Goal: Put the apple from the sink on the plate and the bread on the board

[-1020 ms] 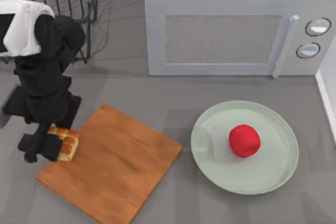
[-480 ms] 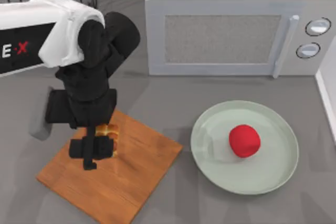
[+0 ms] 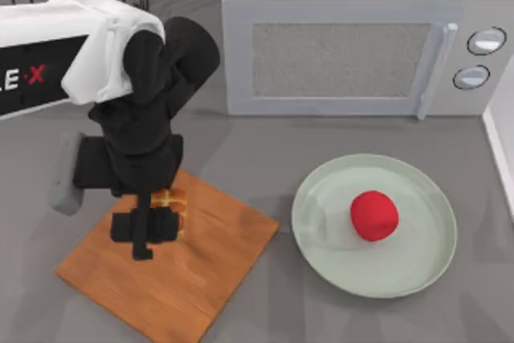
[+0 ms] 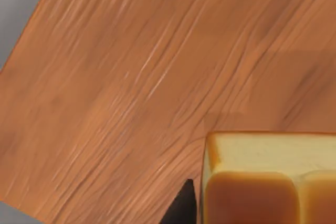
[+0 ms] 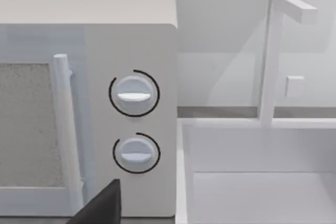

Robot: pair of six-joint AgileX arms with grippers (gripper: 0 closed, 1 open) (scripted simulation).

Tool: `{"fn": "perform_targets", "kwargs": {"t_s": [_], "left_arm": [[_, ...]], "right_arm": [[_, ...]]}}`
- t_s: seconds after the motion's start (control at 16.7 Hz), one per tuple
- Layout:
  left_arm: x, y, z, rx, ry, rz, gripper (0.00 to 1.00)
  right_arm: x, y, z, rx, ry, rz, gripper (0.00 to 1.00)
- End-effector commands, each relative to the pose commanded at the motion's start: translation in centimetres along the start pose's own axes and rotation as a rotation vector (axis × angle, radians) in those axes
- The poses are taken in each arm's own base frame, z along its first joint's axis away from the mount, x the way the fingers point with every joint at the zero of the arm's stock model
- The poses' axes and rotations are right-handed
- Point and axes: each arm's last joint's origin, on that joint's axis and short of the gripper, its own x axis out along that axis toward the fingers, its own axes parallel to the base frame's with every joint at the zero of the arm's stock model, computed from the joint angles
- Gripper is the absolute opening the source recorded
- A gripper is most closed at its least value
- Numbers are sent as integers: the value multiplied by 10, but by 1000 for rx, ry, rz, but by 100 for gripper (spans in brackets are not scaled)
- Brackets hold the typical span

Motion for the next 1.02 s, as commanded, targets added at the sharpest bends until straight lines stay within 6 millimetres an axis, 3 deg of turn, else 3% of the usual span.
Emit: {"fn": "perform_targets", "kwargs": {"t_s": [1.02], "left_arm": [[39, 0, -3, 1, 9, -15, 0]], "right_arm": [[0, 0, 0, 0, 0, 0, 100]]}}
